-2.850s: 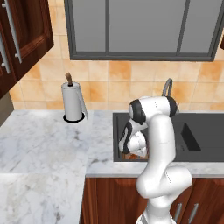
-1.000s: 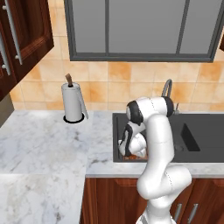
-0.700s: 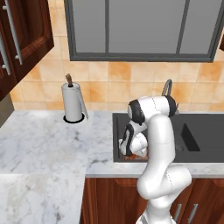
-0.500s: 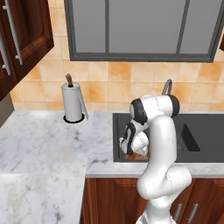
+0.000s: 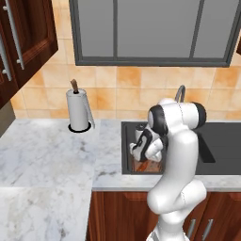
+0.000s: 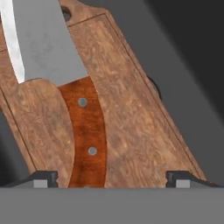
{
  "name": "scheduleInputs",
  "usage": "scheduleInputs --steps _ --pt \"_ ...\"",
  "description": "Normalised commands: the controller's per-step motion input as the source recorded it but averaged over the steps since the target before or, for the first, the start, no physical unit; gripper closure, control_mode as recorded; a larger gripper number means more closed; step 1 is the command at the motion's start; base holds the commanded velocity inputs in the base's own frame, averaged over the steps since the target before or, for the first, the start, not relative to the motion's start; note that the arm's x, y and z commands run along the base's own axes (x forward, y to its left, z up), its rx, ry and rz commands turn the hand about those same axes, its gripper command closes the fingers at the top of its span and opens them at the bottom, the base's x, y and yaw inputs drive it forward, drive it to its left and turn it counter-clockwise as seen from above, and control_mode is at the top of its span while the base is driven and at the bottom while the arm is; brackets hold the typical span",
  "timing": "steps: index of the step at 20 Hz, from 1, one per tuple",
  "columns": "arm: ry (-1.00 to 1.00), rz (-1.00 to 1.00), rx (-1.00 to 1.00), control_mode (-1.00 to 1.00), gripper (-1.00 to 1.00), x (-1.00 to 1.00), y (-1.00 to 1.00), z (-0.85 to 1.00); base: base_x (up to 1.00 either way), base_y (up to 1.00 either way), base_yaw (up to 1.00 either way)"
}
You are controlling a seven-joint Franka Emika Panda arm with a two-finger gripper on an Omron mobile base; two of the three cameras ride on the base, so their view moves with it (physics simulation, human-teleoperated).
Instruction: Move the cutting board and knife to the sink. Then move spray from the shelves to the counter.
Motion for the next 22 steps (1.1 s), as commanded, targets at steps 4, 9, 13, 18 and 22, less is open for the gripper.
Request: scheduleInputs --steps 4,9,13,18,22 --pt "0.00 0.00 -0.03 -1.00 -1.00 -0.36 0.00 0.41 0.00 0.00 0.00" --pt "0.09 0.00 0.00 -1.00 -1.00 -0.32 0.00 0.41 0.00 0.00 0.00" --pt "0.24 0.00 0.00 -1.00 -1.00 -0.32 -0.01 0.44 0.00 0.00 0.00" --pt "0.34 0.00 0.00 -1.00 -1.00 -0.29 -0.01 0.43 0.00 0.00 0.00" --pt "0.07 0.02 0.06 -1.00 -1.00 -0.54 -0.08 0.22 0.00 0.00 0.00"
